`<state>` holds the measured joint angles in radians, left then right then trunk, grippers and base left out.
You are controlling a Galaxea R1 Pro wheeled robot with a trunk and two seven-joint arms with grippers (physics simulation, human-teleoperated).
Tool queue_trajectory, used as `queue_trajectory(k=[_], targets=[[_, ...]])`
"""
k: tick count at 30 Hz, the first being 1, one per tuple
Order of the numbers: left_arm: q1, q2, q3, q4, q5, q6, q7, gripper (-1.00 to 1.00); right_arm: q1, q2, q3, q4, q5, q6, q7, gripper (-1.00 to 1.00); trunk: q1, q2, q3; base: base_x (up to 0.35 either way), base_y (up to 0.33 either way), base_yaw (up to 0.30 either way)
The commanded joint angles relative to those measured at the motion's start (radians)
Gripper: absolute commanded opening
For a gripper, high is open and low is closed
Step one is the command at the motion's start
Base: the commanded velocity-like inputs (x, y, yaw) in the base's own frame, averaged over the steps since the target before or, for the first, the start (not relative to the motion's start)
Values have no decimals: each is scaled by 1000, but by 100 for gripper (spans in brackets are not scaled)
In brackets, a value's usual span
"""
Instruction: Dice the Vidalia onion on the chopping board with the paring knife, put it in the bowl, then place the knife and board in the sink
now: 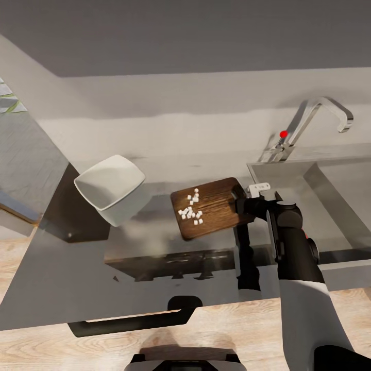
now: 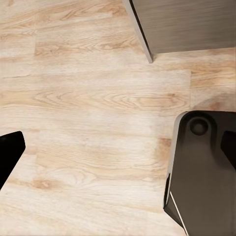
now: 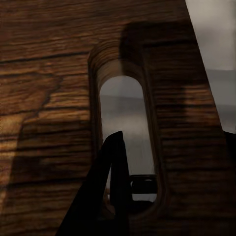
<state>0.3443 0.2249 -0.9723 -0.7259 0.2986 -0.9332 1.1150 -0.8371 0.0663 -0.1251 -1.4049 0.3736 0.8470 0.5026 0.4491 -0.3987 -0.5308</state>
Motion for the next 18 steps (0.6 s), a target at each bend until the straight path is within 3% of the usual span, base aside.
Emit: queue_trajectory(k=[1, 18], targets=[[-1, 2, -5, -3, 2, 1, 7, 100, -1, 1, -2, 6, 1, 9, 10, -100, 1, -1, -1, 0, 0, 0], [-1, 2, -5, -3, 2, 1, 7, 100, -1, 1, -2, 6, 2, 9, 10, -100, 1, -1, 7, 0, 0, 0]])
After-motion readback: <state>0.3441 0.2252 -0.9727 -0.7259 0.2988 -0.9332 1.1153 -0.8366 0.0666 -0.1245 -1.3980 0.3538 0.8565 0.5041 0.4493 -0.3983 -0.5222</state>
